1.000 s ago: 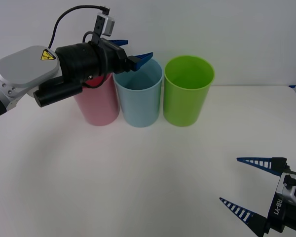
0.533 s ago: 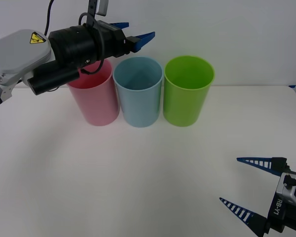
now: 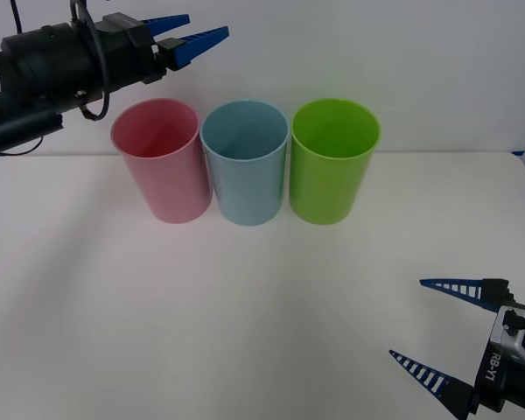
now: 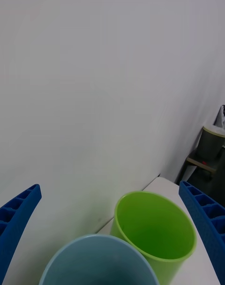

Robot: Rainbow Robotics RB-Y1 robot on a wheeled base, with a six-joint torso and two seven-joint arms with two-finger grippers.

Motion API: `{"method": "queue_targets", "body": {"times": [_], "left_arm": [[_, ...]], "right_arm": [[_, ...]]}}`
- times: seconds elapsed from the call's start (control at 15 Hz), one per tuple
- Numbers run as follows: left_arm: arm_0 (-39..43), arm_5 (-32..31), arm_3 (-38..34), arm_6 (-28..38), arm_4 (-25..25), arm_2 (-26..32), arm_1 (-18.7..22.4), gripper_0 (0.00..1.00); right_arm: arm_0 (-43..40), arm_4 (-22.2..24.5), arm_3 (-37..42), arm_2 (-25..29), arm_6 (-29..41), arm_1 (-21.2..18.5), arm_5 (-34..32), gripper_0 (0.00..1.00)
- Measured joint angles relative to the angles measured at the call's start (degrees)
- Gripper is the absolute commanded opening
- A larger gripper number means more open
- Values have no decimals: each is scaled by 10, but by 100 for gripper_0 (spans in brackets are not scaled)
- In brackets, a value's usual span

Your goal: Put cans in the blue bin and PET bottles in the pink bin and trash in the green bin.

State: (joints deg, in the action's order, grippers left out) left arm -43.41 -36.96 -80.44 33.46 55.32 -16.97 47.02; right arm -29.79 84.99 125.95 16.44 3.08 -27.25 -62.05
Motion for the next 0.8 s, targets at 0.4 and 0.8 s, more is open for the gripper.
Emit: {"method": "queue_targets", "body": {"times": [0.4, 0.8], "left_arm": [[131, -122, -72, 7, 11, 189, 0, 100], [256, -224, -124, -29, 7, 350, -40, 100]], "right_arm": [[0, 0, 0, 0, 0, 0, 0, 100], [0, 0, 0, 0, 0, 0, 0, 100]]}}
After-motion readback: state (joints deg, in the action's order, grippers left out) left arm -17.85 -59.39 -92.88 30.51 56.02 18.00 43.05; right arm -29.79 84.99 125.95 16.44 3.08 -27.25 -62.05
